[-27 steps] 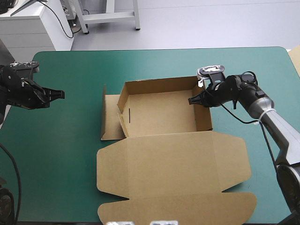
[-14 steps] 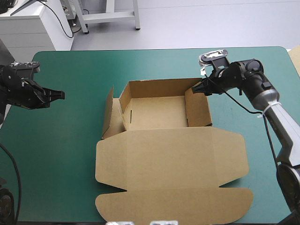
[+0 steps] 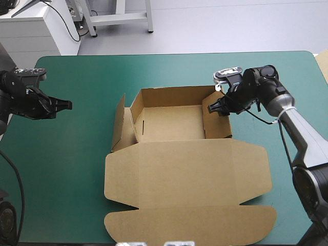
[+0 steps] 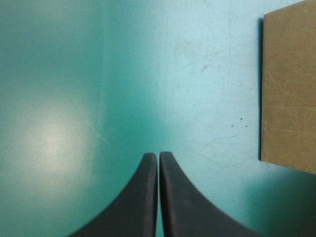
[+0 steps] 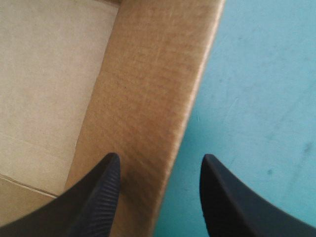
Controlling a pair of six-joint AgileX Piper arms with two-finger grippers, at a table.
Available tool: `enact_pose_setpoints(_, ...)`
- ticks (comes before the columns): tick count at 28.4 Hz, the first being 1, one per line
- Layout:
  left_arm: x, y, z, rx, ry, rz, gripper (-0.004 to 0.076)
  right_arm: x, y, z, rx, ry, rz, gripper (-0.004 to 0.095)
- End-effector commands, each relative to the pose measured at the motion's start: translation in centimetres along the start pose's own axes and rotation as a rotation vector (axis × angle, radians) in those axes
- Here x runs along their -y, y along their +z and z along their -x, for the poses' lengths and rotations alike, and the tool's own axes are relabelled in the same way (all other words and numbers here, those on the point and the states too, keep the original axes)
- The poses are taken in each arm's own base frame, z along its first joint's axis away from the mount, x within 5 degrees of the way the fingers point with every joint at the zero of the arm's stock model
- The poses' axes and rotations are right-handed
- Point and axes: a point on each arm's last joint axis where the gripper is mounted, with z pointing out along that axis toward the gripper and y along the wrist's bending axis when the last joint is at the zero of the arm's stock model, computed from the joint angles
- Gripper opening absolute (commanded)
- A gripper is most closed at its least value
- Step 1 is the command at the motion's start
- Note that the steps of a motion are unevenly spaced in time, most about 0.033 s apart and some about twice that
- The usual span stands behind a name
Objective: Fold the box
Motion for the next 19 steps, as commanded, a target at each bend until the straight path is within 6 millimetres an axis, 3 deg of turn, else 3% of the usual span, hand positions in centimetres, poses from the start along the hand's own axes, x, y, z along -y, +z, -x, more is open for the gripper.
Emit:
enact_pose_setpoints(1, 0.3, -1.4, -0.2, 0.017, 0.004, -0.012, -0.0008, 0.0, 0.0, 0.7, 0.024, 0.016, 0.020, 0.0462)
enact_pose_setpoints(4, 0.3, -1.3, -0.1, 0.013, 0.000, -0.013, -0.0008, 0.2, 1.8, 0.6, -0.028, 0.032, 0.026, 0.0452)
enact_pose_setpoints(7, 0.3, -1.3, -0.1, 0.017, 0.004, -0.012, -0.0008, 0.1, 2.8, 0.5, -0.059, 0.047, 0.047, 0.0374)
enact_pose_setpoints(9, 0.2, -1.3, 0.0, 0.028, 0.006, -0.011, -0.0008, 0.0, 2.8, 0.5, -0.056, 0.050, 0.051, 0.0230)
enact_pose_setpoints(11, 0.3, -1.3, 0.1, 0.038, 0.005, -0.011, -0.0008, 0.0, 2.8, 0.6, -0.049, 0.051, 0.052, 0.0018)
enact_pose_setpoints(12, 0.3, -1.3, 0.1, 0.038, 0.005, -0.012, -0.0008, 0.0, 2.7, 0.7, -0.044, 0.058, 0.051, -0.0017)
enact_pose_setpoints(19, 0.3, -1.3, 0.1, 0.041, 0.004, -0.014, -0.0008, -0.5, 1.8, 1.0, 0.007, 0.117, 0.098, -0.0021)
